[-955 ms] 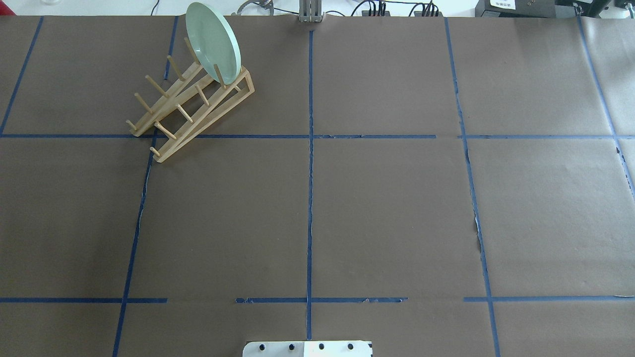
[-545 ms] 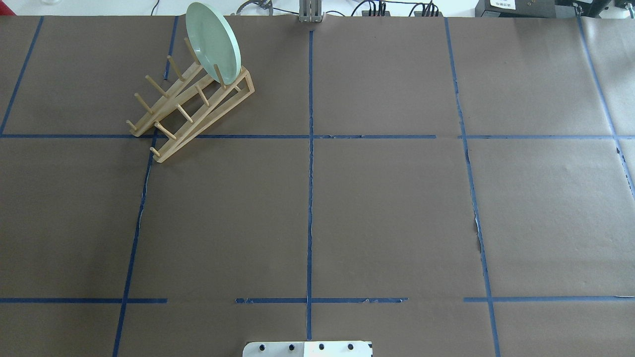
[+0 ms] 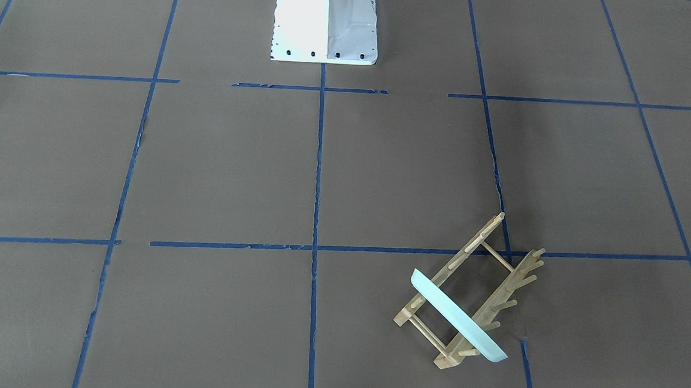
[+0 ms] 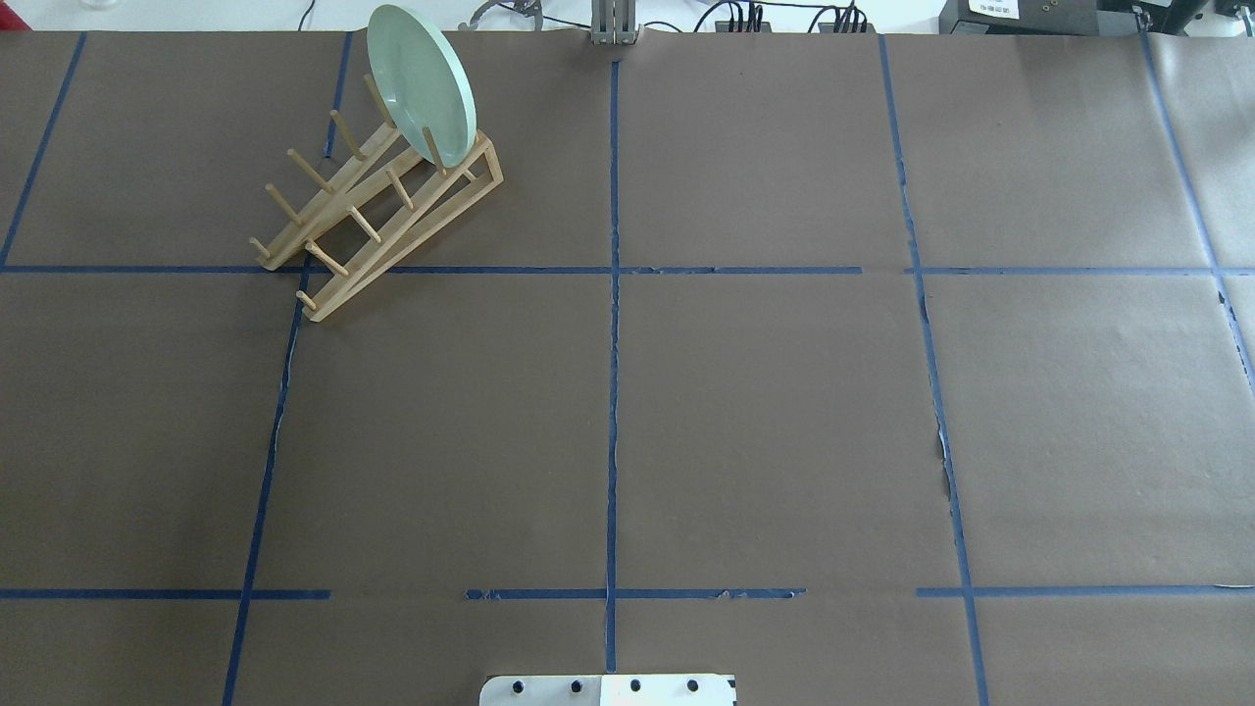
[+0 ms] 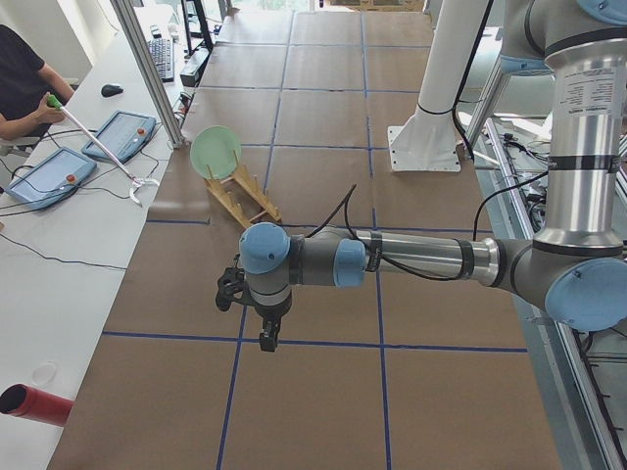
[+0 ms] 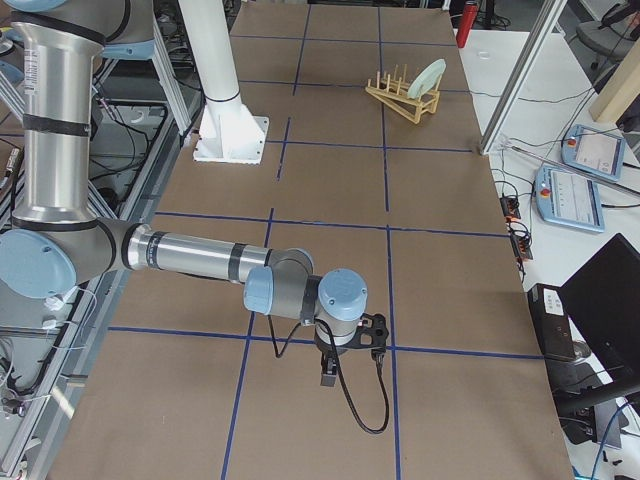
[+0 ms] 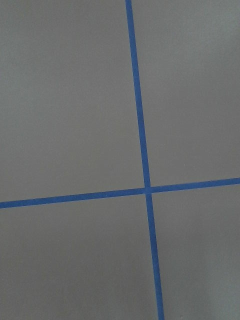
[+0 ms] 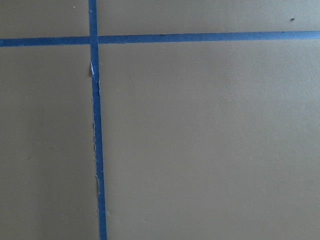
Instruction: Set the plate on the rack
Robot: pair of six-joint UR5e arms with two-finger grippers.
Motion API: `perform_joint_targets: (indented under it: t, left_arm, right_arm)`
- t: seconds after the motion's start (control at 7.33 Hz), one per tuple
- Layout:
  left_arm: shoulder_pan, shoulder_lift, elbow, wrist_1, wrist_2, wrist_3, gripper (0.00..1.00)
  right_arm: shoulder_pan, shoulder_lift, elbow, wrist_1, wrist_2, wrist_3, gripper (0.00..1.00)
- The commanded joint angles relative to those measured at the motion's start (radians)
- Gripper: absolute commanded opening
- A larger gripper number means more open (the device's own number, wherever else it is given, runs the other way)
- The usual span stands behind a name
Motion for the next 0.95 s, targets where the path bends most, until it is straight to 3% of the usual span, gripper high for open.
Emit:
perform_joint_targets:
  t: [0.0,0.82]
  left_arm:
    - [0.002,0.005,0.011,-0.009,-0.001,-0.005,1.0]
    - [0.0,0.008,0.03,0.024,0.005,-0.01,1.0]
  right_arm:
    - [0.0,-0.001,-0.001,0.0,0.0,0.0,1.0]
    - [0.0,0.0,0.001,0.0,0.0,0.0,1.0]
